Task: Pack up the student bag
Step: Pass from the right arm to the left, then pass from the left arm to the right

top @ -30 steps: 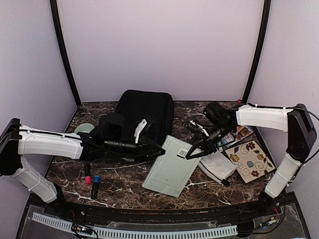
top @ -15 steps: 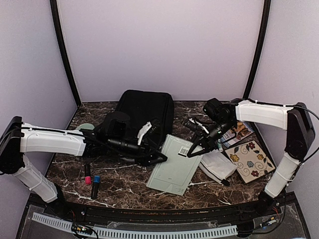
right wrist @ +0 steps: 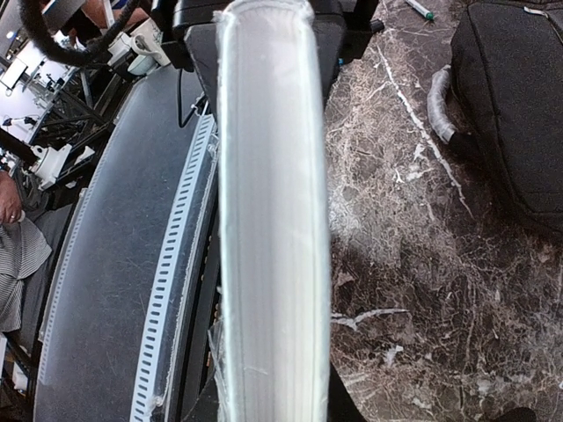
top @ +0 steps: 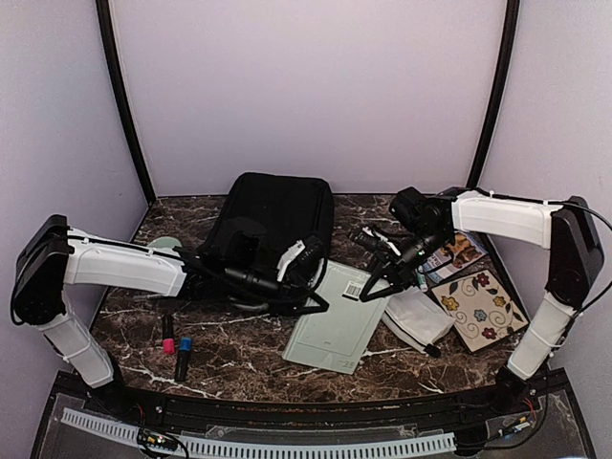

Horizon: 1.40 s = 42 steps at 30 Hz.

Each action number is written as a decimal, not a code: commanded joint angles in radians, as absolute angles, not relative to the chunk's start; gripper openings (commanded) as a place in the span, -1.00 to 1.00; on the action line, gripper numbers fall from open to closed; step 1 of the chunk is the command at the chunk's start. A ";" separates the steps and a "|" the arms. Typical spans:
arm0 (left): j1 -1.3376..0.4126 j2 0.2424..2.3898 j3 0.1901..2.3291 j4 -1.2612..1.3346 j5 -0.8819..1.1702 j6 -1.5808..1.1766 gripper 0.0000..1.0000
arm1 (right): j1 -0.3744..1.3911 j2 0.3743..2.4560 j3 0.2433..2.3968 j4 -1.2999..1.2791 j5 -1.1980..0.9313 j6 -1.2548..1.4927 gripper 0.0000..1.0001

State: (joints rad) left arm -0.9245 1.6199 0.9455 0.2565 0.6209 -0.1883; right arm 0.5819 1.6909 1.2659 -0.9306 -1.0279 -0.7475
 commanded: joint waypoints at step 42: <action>-0.746 1.602 0.955 1.150 0.610 -0.974 -1.00 | 0.429 1.476 1.171 -0.388 -1.139 0.039 0.44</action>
State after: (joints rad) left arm -0.7471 1.6356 0.9455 0.9539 0.5880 -0.9291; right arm 0.3859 1.4590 1.1671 -0.3679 -1.1069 0.0364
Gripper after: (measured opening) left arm 0.215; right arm 0.742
